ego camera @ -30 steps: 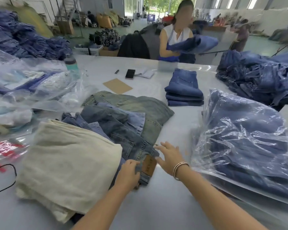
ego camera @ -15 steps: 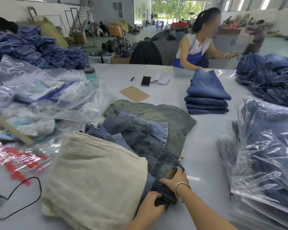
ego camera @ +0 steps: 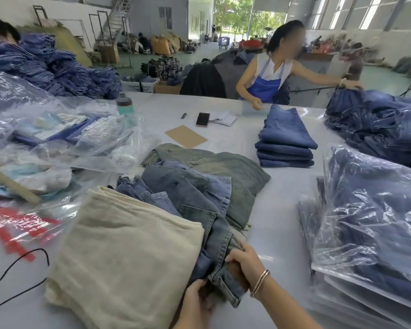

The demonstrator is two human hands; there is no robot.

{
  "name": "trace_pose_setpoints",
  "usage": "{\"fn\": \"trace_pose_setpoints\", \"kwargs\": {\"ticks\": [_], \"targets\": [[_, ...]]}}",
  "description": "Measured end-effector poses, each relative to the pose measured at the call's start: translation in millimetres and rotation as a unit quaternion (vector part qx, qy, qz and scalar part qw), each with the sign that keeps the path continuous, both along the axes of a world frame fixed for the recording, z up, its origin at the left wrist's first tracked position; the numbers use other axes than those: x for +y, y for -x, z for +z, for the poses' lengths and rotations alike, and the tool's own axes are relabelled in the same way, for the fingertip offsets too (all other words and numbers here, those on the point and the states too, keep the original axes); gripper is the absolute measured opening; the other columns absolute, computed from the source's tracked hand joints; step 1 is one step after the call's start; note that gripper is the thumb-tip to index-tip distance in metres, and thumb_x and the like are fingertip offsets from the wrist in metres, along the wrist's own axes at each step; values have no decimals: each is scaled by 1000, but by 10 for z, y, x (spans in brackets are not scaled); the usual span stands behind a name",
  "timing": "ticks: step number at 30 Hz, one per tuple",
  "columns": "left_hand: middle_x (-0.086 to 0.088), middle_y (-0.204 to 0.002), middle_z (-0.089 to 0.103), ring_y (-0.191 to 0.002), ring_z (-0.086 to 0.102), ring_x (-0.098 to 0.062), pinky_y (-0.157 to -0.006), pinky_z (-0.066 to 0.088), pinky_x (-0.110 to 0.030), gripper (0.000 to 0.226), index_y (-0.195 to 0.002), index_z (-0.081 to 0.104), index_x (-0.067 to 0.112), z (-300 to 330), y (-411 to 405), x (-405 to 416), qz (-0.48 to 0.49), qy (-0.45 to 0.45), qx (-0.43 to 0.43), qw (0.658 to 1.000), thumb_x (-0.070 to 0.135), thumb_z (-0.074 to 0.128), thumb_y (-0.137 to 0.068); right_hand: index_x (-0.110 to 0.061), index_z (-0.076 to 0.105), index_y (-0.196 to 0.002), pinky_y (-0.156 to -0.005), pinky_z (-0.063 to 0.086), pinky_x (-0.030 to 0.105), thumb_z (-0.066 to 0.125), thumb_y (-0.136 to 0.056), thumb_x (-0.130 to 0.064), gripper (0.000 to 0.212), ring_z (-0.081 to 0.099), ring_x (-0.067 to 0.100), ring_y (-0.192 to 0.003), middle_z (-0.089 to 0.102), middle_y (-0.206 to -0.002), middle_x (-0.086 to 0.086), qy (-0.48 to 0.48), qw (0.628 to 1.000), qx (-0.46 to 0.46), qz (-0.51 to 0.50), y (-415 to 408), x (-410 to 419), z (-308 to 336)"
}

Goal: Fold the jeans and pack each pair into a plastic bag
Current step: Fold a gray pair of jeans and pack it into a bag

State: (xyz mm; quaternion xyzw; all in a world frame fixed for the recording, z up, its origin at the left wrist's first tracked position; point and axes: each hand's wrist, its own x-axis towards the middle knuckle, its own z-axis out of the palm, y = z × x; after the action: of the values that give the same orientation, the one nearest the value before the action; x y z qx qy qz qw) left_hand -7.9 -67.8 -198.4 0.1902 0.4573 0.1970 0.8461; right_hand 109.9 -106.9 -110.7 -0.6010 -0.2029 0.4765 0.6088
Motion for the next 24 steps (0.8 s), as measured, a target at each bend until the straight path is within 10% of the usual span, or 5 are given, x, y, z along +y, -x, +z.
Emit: {"fn": "trace_pose_setpoints", "kwargs": {"ticks": [4,9,15,20,24], "targets": [[-23,-94,48,-84,60,-25,-74,46,-29,40,-96,62,5,325,-104,106,88,3,-157,984,24,28,-103,2,62,-103,-58,57,34,50,-54,7,51,67,30,-70,69,-83,21,-135,987,90,-9,-17,-90,485],[-13,-149,33,-143,25,-25,-102,23,-41,35,-126,47,17,150,132,168,114,104,-57,986,33,31,-100,4,57,-97,-60,56,29,39,-59,4,42,64,26,-66,66,-76,17,-266,958,105,-25,-157,-253,1170],[-15,-96,55,-98,53,-30,-85,38,-46,39,-109,54,14,407,-151,-24,-43,92,-119,988,44,55,-84,17,48,-116,-90,46,54,29,-73,10,48,59,48,-98,59,-104,38,-454,864,213,39,-404,-943,1476],[-15,-130,60,-122,55,-33,-106,41,-49,72,-126,63,13,839,-555,-180,-57,14,-242,968,69,56,-81,-18,79,-83,-61,55,20,42,-40,-2,58,69,20,-69,72,-77,14,-217,974,45,-46,-412,-1440,990],[-11,-85,70,-76,69,-25,-66,54,-32,28,-81,72,13,1137,-639,75,-23,-85,-145,985,33,55,-89,-11,76,-92,-62,52,20,51,-43,7,59,69,16,-78,74,-85,10,-16,1000,-5,13,-203,-1642,315]]}}
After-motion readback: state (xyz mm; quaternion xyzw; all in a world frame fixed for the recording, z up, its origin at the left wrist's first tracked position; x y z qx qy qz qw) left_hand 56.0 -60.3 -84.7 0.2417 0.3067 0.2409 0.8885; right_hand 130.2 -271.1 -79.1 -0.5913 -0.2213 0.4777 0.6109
